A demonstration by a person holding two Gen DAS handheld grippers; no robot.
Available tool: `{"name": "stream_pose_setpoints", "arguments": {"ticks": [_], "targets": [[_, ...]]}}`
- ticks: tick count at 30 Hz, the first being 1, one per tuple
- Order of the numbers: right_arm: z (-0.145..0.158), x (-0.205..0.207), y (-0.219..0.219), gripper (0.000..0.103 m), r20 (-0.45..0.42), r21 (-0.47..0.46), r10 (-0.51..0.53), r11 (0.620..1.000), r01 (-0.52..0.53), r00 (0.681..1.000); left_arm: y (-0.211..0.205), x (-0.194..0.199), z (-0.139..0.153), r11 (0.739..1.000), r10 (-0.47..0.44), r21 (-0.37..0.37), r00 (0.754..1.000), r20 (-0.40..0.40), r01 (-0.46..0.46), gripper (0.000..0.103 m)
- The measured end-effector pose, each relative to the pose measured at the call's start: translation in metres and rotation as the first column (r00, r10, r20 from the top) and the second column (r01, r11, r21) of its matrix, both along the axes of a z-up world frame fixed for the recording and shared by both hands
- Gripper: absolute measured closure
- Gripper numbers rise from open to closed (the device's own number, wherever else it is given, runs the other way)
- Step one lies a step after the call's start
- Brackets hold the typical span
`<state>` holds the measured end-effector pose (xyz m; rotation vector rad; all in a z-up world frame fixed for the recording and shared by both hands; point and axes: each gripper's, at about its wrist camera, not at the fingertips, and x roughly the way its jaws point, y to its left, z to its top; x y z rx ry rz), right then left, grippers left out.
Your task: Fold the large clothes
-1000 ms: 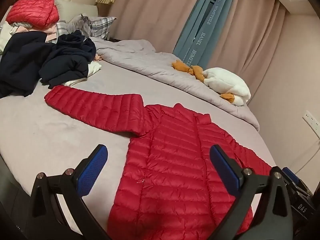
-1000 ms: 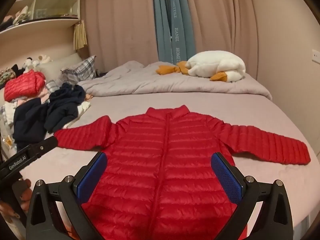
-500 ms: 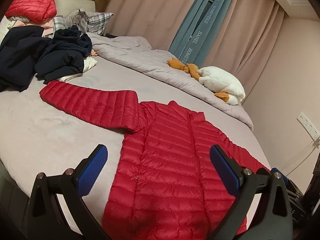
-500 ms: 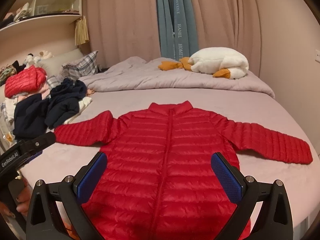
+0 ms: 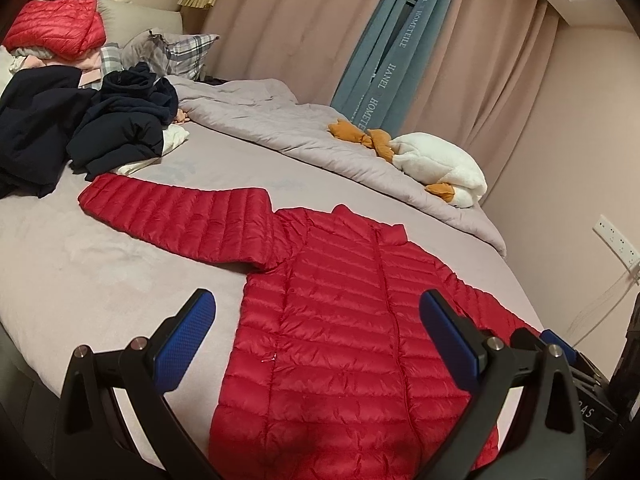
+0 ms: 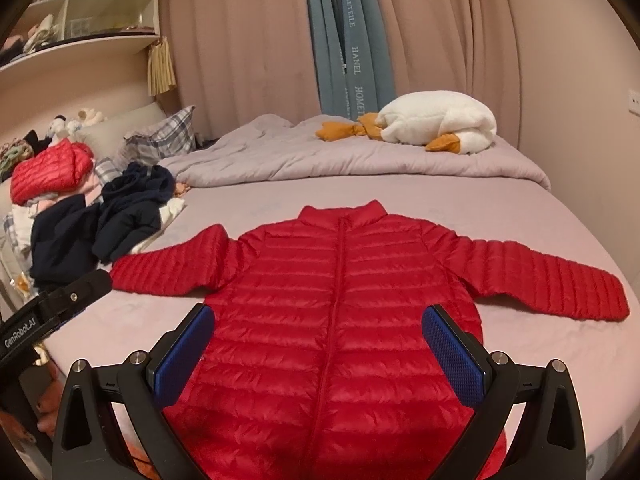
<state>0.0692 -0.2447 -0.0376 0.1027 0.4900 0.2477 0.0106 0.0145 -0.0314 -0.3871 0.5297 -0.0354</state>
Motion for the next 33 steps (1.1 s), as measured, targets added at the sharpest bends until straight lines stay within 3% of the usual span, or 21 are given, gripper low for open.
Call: {"name": "stream_pose_setpoints", "arguments": {"ticks": [33], "targets": [[0.0012,-0.0009,0.0042,0.0,0.007,0.021,0.027,0.999,-0.027,1.0,0.0092,0.0007,0.0006,0.996,-0.01,-0.089,1.0,-0.008,0.009,0.001]]}}
